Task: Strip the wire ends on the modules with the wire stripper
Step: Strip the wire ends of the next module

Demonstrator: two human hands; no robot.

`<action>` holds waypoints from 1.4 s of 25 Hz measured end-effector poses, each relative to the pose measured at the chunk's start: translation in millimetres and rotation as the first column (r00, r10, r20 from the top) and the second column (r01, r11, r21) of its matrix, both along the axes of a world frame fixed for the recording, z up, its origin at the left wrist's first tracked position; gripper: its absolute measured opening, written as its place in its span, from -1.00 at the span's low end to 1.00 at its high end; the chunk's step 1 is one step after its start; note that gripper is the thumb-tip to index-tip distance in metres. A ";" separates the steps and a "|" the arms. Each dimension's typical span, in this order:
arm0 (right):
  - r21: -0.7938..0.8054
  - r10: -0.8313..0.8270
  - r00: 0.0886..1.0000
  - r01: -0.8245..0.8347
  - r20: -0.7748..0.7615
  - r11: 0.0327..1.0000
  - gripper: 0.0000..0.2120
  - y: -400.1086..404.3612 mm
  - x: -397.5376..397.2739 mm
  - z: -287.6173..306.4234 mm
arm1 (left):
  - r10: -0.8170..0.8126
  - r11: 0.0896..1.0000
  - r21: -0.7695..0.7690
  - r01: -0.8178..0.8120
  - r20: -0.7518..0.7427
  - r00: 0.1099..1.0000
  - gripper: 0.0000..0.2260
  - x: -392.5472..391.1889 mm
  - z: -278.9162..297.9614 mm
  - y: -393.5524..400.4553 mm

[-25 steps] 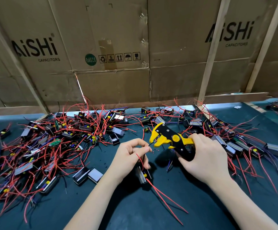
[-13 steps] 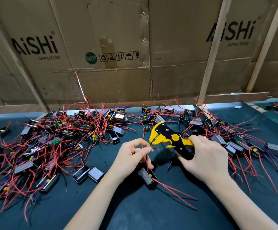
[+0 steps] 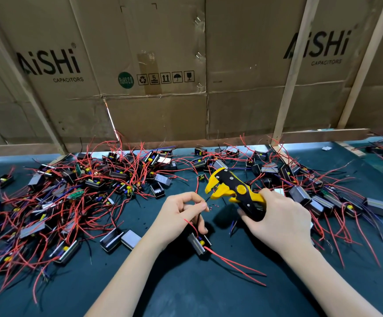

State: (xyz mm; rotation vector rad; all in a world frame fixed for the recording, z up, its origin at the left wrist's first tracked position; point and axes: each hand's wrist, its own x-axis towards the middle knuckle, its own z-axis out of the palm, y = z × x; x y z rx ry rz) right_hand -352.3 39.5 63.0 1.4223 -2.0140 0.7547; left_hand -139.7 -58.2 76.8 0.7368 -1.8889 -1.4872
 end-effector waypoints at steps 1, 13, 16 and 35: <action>-0.023 -0.005 1.000 0.005 0.010 1.000 -0.54 -0.7 -1.3 0.0 | 0.006 1.000 -0.026 -0.006 0.017 1.000 -0.86 -0.2 1.5 0.3; -0.143 0.014 0.990 0.006 0.137 0.990 -0.52 -1.7 -7.9 2.2 | -0.315 0.935 0.293 0.198 0.437 0.842 -0.87 80.5 28.1 -29.5; -0.160 0.023 0.989 0.001 0.146 0.987 -0.54 -1.8 -8.2 2.5 | -0.413 0.902 0.291 0.319 0.361 0.836 -0.75 78.9 30.2 -26.1; -0.040 0.020 1.000 -0.020 -0.004 0.999 -0.53 -1.4 -6.8 -0.2 | 0.020 0.999 -0.037 -0.017 0.098 0.995 -0.86 3.5 7.6 -1.2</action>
